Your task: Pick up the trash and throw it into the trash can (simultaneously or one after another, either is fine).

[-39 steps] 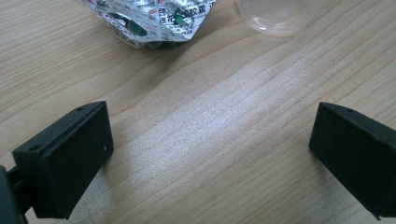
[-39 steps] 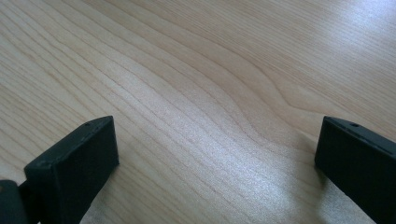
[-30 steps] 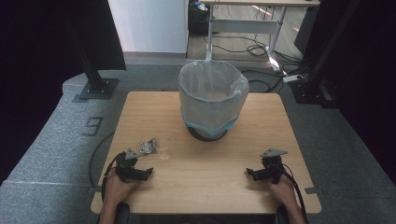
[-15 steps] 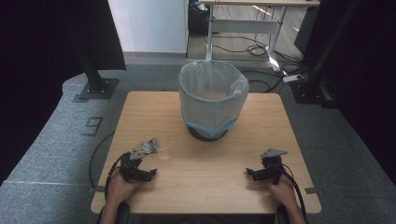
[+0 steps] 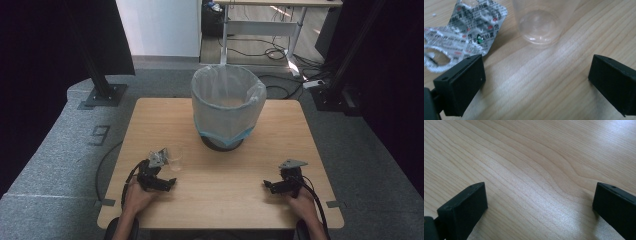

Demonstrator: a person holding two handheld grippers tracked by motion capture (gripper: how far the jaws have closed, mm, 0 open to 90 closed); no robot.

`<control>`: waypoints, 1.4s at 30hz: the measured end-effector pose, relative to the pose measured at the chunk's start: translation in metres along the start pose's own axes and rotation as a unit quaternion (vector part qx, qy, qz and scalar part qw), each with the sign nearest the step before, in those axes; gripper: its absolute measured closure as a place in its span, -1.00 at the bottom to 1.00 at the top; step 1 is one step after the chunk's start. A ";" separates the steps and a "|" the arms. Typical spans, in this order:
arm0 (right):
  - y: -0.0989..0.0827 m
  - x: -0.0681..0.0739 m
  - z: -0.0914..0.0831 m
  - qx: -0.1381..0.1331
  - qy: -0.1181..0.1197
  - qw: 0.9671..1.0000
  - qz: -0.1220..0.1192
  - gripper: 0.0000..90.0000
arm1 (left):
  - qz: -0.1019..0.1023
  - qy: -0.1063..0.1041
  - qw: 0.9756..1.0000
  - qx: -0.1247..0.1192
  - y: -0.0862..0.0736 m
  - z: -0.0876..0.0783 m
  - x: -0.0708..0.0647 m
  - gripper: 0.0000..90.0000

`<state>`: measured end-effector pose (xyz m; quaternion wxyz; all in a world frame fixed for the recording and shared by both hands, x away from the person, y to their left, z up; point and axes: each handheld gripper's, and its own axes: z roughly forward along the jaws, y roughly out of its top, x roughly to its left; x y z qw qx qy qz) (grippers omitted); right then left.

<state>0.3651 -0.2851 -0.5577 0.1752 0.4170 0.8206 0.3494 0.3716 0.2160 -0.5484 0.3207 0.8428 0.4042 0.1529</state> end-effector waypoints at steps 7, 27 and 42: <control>0.000 0.000 0.000 0.000 0.000 1.000 0.000 -1.00 | 0.004 -0.003 1.000 0.000 0.008 0.007 0.001 -0.98; 0.000 0.000 0.000 0.000 0.000 1.000 0.001 -1.00 | 0.005 -0.004 1.000 -0.018 0.033 0.028 0.006 -0.66; 0.000 0.000 0.000 0.000 0.000 1.000 0.001 -1.00 | 0.008 -0.009 1.000 -0.025 0.038 0.028 0.004 -0.08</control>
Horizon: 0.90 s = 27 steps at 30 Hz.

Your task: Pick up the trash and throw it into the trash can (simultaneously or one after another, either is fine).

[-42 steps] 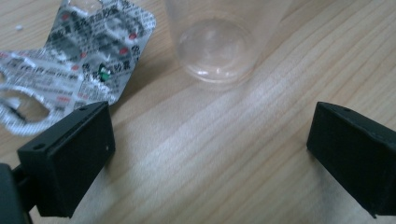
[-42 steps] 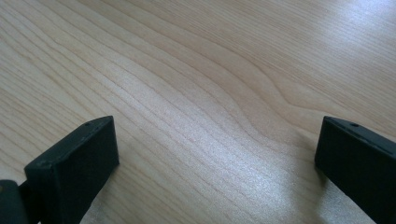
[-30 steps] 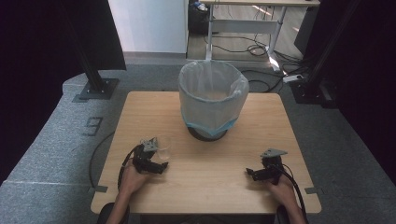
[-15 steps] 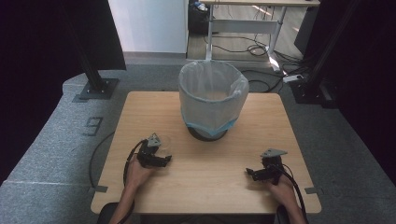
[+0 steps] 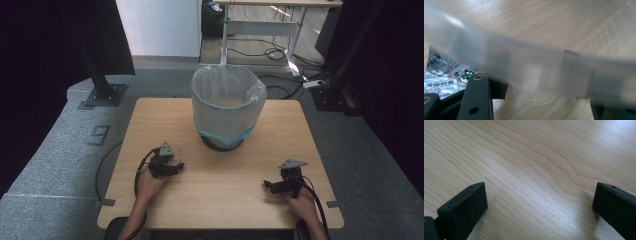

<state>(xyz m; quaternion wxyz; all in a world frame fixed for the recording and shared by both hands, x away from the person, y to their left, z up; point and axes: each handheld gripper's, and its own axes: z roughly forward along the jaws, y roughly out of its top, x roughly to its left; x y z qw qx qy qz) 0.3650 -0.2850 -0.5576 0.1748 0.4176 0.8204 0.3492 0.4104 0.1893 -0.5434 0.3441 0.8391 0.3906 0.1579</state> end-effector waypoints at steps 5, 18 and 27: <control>0.000 0.000 0.000 0.000 0.000 1.000 0.000 -1.00 | 0.000 -0.002 1.000 0.003 0.002 -0.001 0.000 -0.08; 0.000 0.000 0.000 0.000 0.000 1.000 0.000 -1.00 | 0.000 -0.005 1.000 -0.007 0.015 -0.010 -0.003 -0.07; 0.000 0.000 0.000 0.000 0.000 1.000 0.000 -1.00 | 0.007 -0.005 1.000 -0.008 0.027 -0.019 -0.004 -0.07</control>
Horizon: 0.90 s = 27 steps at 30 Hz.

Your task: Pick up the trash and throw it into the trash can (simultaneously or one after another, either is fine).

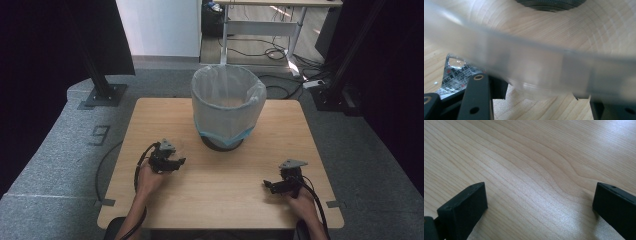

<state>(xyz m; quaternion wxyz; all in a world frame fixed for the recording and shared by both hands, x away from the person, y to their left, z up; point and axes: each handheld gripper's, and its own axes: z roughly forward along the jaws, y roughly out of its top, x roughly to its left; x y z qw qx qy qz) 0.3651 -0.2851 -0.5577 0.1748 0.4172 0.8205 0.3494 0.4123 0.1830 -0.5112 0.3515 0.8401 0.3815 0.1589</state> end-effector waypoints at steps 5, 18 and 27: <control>0.000 0.000 0.000 0.000 0.000 1.000 0.000 -1.00 | -0.002 -0.003 1.000 -0.002 0.004 -0.004 0.001 -0.07; 0.000 0.000 0.000 0.000 0.000 1.000 0.000 -1.00 | -0.004 -0.003 1.000 -0.011 0.018 -0.022 0.006 -0.07; 0.000 0.000 0.000 0.001 0.000 1.000 0.000 -1.00 | -0.003 -0.003 1.000 -0.016 0.031 -0.036 0.009 -0.07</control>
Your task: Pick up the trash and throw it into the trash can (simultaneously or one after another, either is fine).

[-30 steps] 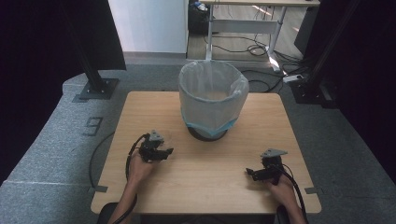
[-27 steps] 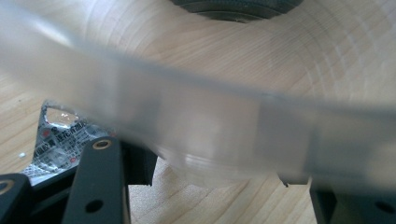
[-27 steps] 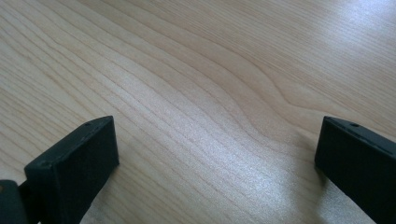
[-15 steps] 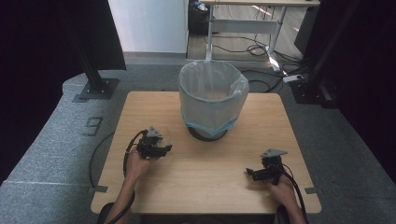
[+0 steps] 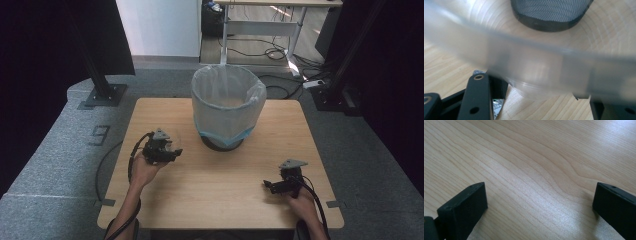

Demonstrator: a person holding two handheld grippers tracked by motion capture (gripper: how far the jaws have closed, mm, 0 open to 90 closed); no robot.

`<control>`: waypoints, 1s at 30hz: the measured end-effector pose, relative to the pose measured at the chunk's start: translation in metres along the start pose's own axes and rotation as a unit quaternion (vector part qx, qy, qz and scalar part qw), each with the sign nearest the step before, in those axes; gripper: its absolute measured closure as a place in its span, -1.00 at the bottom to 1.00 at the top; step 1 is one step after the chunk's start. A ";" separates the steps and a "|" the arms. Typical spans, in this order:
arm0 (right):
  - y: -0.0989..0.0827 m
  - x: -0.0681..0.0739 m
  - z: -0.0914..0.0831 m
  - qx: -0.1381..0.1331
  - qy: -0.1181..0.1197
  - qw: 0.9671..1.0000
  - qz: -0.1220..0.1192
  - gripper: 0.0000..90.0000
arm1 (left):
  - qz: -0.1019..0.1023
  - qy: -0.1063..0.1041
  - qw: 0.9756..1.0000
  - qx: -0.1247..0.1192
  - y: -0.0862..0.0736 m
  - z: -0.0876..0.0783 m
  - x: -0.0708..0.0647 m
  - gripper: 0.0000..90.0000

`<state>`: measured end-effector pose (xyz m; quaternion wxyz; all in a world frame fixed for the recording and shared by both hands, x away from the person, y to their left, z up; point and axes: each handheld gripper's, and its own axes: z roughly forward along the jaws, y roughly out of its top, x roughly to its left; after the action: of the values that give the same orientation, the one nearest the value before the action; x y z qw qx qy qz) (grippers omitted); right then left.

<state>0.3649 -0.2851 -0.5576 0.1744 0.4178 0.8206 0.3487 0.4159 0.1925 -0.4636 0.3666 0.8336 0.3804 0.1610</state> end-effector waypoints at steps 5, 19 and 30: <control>0.000 0.000 0.000 -0.001 0.000 1.000 -0.001 -1.00 | 0.004 0.002 1.000 -0.002 0.008 -0.007 0.001 -0.07; 0.000 0.000 0.000 0.000 0.000 1.000 -0.001 -1.00 | 0.009 -0.002 1.000 -0.006 0.035 -0.028 0.006 -0.07; 0.000 0.000 0.000 0.000 0.000 1.000 -0.002 -1.00 | 0.014 -0.006 1.000 -0.007 0.063 -0.045 0.008 -0.07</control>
<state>0.3651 -0.2853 -0.5576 0.1751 0.4161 0.8214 0.3486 0.4288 0.1930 -0.3872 0.3722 0.8372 0.3655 0.1641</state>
